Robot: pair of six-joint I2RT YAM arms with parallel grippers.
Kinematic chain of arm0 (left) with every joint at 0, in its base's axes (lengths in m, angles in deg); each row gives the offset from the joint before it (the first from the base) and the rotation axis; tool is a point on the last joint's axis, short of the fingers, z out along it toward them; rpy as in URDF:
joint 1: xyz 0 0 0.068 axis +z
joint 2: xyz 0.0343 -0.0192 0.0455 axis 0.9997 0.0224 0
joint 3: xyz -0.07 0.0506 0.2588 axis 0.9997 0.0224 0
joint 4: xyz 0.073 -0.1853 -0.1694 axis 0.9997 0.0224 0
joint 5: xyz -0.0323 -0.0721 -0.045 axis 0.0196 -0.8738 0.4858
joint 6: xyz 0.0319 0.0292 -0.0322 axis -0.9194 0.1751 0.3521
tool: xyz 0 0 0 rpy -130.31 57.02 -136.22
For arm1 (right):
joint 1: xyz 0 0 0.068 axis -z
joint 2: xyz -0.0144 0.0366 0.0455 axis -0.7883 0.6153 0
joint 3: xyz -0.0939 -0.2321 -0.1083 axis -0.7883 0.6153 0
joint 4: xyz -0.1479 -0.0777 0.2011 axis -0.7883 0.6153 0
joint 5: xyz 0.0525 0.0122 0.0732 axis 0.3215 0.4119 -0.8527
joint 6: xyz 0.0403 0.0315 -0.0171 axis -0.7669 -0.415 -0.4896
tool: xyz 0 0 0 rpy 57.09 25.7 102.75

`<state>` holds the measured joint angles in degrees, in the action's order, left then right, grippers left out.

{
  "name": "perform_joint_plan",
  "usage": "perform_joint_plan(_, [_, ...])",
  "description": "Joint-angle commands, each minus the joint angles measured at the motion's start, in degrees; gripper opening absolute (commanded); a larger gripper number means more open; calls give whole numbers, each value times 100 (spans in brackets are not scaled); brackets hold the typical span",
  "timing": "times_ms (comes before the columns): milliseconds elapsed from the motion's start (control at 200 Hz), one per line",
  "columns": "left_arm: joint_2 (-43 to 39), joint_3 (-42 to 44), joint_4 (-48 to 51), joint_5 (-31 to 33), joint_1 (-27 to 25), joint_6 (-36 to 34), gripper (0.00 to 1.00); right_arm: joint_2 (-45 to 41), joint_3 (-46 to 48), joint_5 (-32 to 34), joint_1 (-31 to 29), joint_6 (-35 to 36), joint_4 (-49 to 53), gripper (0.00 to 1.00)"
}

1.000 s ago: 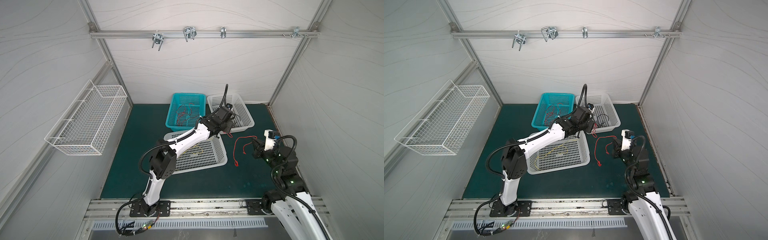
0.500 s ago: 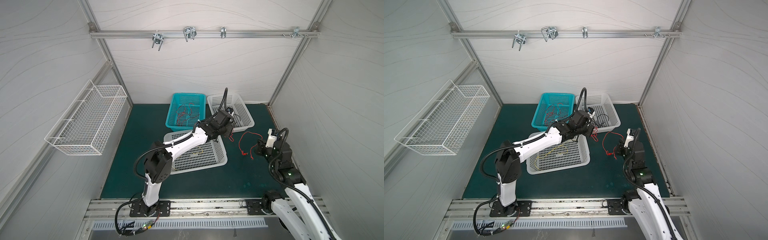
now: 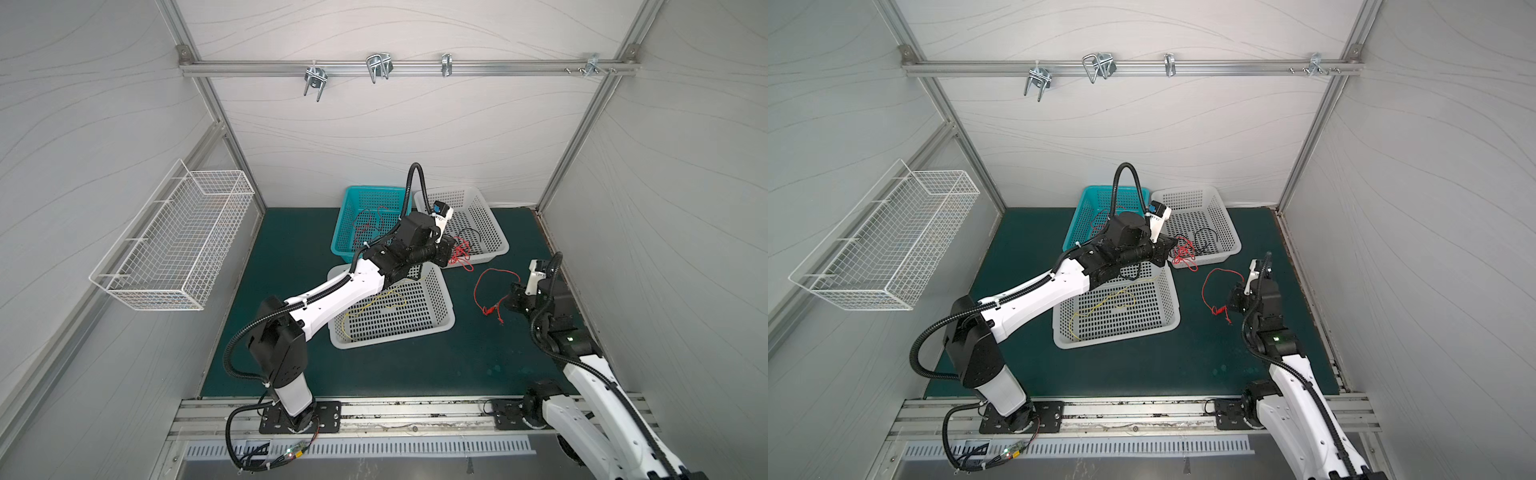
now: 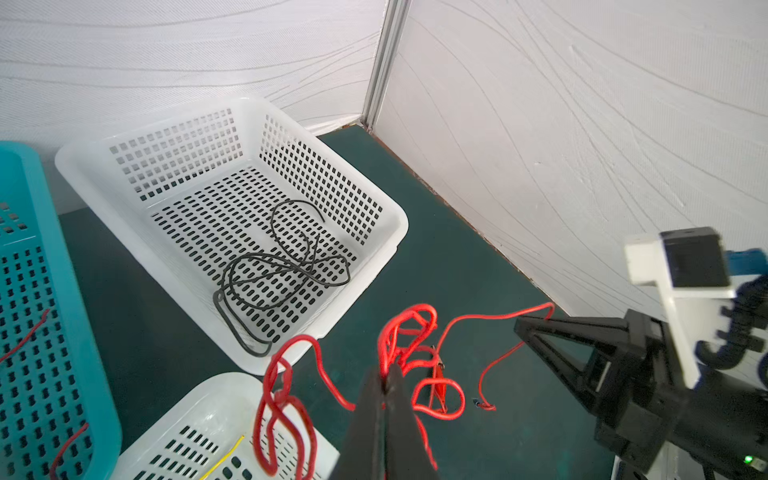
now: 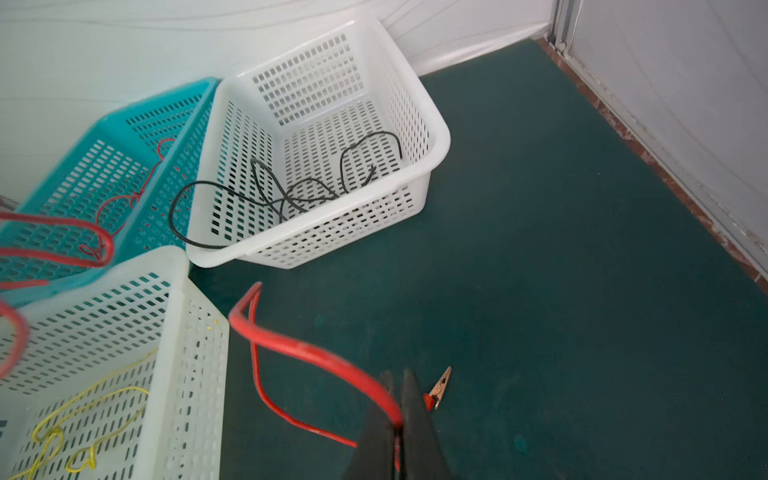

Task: Untangle the cables

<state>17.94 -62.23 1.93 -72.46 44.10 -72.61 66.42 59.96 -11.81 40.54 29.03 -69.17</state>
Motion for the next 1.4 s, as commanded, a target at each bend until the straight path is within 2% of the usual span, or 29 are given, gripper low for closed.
perform_joint_plan(0, [-153,24,-239,331,214,55,0,86,-9,-163,9,-88,-200,0])
perform_joint_plan(225, [-16,-107,57,998,1087,162,0,-124,-155,-403,3,-20,-88,0])
perform_joint_plan(370, [319,-325,319,1365,1454,109,0,-320,-232,-574,-2,-22,22,0])
perform_joint_plan(510, [749,-643,701,1787,1661,100,0,-456,-329,-666,2,20,148,0])
perform_joint_plan(815, [1332,-785,932,2075,1792,54,0,-515,-479,-1131,-1,166,121,0])
perform_joint_plan(920, [1427,-822,1007,2055,1793,-4,6,-515,-537,-1237,-4,244,117,0])
perform_joint_plan(1000, [1467,-863,1106,2054,1794,-22,22,-535,-560,-1314,-6,266,89,0])
perform_joint_plan(1106, [1418,-847,1152,2020,1791,-31,35,-547,-579,-1360,-11,265,80,0])
perform_joint_plan(1236, [1266,-769,1100,1931,1796,-58,46,-541,-583,-1434,-19,290,90,0])
perform_joint_plan(1391, [1044,-682,1075,1542,1775,-57,60,-557,-575,-1448,-34,298,115,0])
